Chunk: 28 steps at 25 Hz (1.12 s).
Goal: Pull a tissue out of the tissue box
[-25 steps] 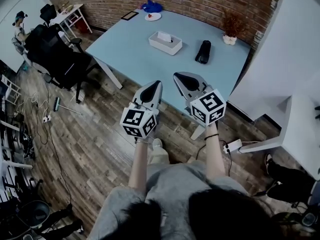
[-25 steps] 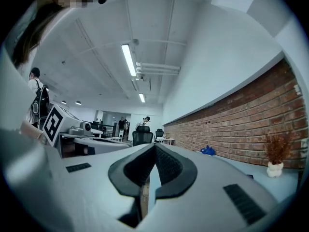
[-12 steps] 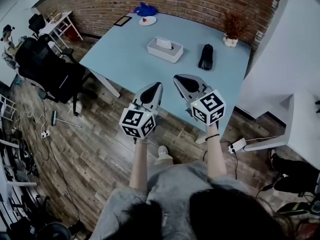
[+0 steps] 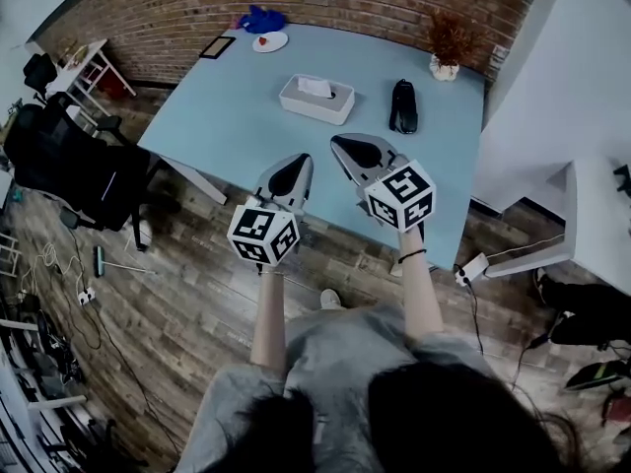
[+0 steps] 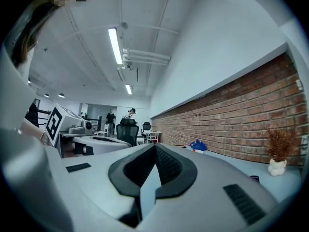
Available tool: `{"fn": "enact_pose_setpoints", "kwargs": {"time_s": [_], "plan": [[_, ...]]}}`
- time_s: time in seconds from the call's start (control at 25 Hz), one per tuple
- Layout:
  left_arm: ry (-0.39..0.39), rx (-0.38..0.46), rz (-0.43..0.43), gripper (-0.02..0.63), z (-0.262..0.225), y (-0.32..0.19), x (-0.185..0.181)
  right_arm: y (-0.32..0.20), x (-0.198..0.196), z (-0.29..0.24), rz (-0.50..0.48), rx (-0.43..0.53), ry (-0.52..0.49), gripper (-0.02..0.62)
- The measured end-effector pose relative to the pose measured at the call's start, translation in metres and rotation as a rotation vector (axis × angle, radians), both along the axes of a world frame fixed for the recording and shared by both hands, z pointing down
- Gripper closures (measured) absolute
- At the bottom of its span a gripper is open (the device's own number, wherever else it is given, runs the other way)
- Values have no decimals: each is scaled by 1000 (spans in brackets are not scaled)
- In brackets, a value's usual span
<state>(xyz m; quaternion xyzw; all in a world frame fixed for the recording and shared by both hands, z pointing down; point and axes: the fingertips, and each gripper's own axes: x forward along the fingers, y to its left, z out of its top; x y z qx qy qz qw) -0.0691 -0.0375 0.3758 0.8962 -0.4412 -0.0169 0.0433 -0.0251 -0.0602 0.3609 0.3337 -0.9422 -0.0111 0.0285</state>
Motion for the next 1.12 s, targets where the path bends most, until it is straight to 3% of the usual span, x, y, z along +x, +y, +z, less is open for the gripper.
{"fn": "enact_pose_setpoints", "kwargs": {"time_s": [0.36,0.64,1.12], "plan": [[11,-29,-10,603,17,-22,-35,-20,-27,16,22,-22,-5,597],[11,-70,8,603,33,-51,-37,-58,-24,31,85,-36,22,597],[27,-117,18,603,46,-137,-34,-142,-24,52,72,-92,72,597]]}}
